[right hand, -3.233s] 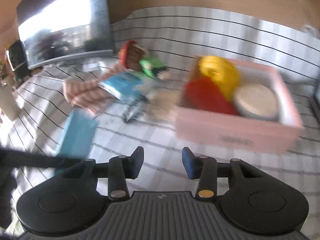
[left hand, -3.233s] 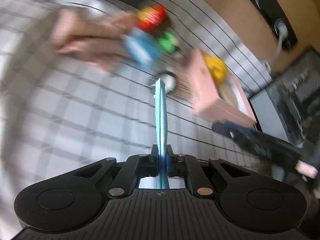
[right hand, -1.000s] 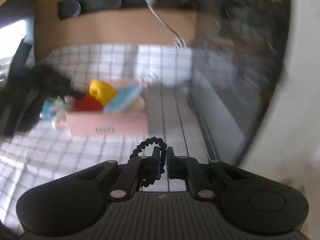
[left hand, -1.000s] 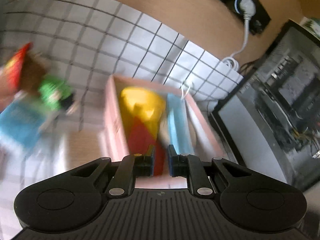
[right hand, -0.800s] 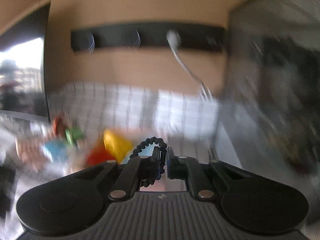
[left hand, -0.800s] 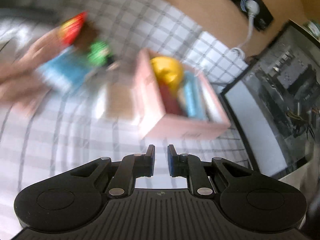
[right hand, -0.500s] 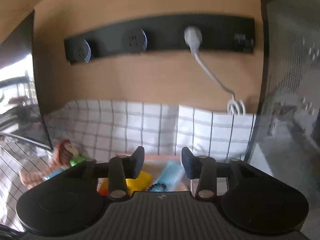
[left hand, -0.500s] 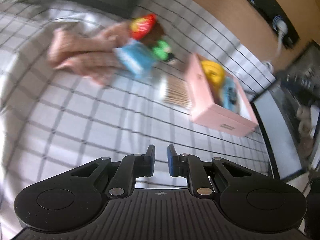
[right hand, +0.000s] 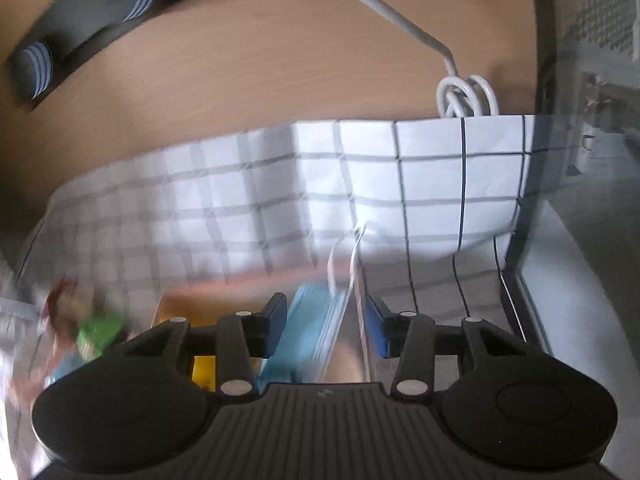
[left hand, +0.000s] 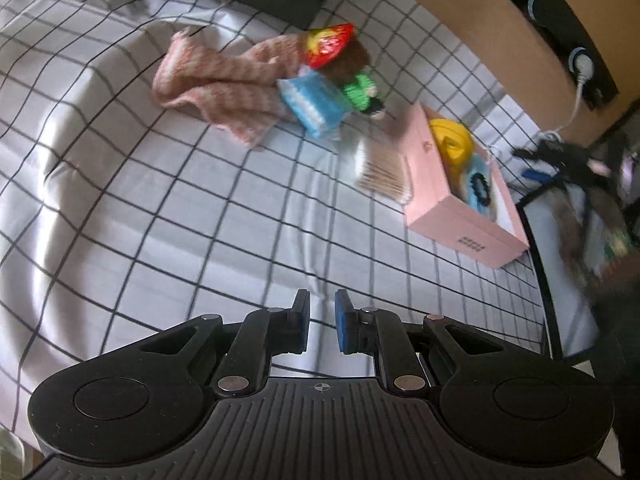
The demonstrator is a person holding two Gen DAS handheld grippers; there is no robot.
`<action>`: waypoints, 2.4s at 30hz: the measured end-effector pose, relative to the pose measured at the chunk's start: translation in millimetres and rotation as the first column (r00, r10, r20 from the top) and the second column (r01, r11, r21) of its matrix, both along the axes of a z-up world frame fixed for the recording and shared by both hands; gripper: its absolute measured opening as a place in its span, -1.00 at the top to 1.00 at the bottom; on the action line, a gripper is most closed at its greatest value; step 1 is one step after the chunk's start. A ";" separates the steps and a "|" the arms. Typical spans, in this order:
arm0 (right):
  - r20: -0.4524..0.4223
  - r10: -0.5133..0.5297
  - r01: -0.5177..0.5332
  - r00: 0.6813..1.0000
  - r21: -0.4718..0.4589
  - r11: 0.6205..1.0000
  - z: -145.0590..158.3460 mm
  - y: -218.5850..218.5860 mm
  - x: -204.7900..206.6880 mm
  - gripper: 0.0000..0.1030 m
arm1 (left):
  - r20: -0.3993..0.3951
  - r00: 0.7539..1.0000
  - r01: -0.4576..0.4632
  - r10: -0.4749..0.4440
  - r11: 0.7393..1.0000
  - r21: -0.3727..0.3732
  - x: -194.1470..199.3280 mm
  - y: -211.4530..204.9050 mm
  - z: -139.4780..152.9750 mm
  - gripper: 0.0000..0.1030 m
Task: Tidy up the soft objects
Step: 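Lower the black bracelet into the pink box and open the right gripper, then grasp the crocheted doll by its head with the right gripper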
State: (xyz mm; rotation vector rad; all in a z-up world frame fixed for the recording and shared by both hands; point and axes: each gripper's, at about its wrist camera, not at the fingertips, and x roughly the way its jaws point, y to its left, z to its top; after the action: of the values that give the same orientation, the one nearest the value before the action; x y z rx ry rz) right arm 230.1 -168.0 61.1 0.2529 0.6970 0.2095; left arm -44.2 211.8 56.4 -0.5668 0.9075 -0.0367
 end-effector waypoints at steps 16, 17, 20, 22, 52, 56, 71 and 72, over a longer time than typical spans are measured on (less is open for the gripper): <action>0.009 0.147 -0.147 0.989 0.048 0.988 -23.1 27.9 38.5 0.98 | -0.019 0.996 -0.087 0.086 0.995 -0.045 -4.5 9.5 -7.4 0.72; -0.001 0.161 -0.161 0.987 0.051 0.986 -24.5 31.5 33.4 0.98 | -0.014 0.997 -0.081 0.080 0.996 -0.046 -3.0 8.3 -6.2 0.72; -0.081 0.186 -0.182 0.979 0.056 0.982 -36.2 40.3 26.4 0.98 | -0.003 0.998 -0.058 0.058 0.997 -0.048 -1.0 3.8 -4.3 0.72; -0.127 0.186 -0.183 0.974 0.035 0.982 -47.2 44.4 27.3 0.97 | -0.006 0.999 -0.051 0.051 0.997 -0.050 -2.1 3.1 -5.0 0.72; 0.136 0.269 -0.217 0.953 -0.313 0.925 -39.9 71.5 -209.9 -0.20 | 0.042 0.976 0.208 -0.215 0.970 0.128 130.9 -20.5 17.9 0.72; 0.080 0.266 -0.233 0.961 -0.293 0.927 -55.3 70.9 -230.1 -0.20 | 0.051 0.942 0.318 -0.331 0.933 0.170 200.8 -42.9 17.7 0.72; 0.068 0.265 -0.237 0.962 -0.275 0.932 -56.4 73.9 -240.4 -0.20 | -0.047 0.840 0.528 -0.540 0.795 0.298 246.5 -58.1 -37.5 0.73; 0.087 0.276 -0.242 0.957 -0.282 0.928 -50.7 77.3 -232.5 -0.20 | -0.047 0.840 0.527 -0.541 0.791 0.312 231.0 -54.8 -37.6 0.73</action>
State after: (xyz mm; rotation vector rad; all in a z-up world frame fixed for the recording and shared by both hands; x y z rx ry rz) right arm -2.4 -90.7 10.4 -0.1148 0.6248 0.3764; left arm 186.9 157.0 18.8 0.0061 0.9840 -0.4129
